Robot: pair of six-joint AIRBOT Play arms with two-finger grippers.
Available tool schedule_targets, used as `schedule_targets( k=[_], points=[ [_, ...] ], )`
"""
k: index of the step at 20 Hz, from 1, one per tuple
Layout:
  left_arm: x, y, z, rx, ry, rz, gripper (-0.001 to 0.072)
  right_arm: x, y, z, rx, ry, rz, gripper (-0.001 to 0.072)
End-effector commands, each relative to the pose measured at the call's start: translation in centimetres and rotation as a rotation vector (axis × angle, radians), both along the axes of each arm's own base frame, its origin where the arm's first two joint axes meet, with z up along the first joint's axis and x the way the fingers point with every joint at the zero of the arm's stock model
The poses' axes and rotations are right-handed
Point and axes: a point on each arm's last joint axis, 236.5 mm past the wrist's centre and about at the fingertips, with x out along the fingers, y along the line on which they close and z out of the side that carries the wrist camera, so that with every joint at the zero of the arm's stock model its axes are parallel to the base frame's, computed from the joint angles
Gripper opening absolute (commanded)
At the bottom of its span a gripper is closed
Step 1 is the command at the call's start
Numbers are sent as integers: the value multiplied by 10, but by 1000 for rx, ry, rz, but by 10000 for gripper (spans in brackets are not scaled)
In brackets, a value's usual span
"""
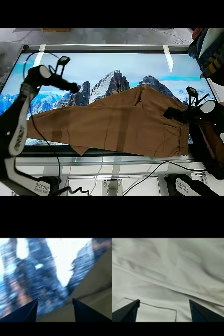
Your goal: Fold the clothes and pants, and hang the long-sleeved shirts on hangers.
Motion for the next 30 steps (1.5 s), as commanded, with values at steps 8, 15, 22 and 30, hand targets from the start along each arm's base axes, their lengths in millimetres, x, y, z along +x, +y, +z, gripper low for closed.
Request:
schedule_targets(
  k=[8, 15, 22, 30],
  points=[
    [-16, -87, -58, -157, 113, -298, 571, -2, -1, -2, -10, 11, 9, 695],
    [-27, -90, -104, -76, 173, -350, 570, -3, -1, -2, -9, 13, 10, 694],
    [-38, -107, -118, -62, 185, -417, 439, -2, -1, -2, -10, 12, 10, 695],
    [-29, -97, -123, 27, 143, -423, 20, -2, -1, -2, -10, 12, 10, 695]
  ],
)
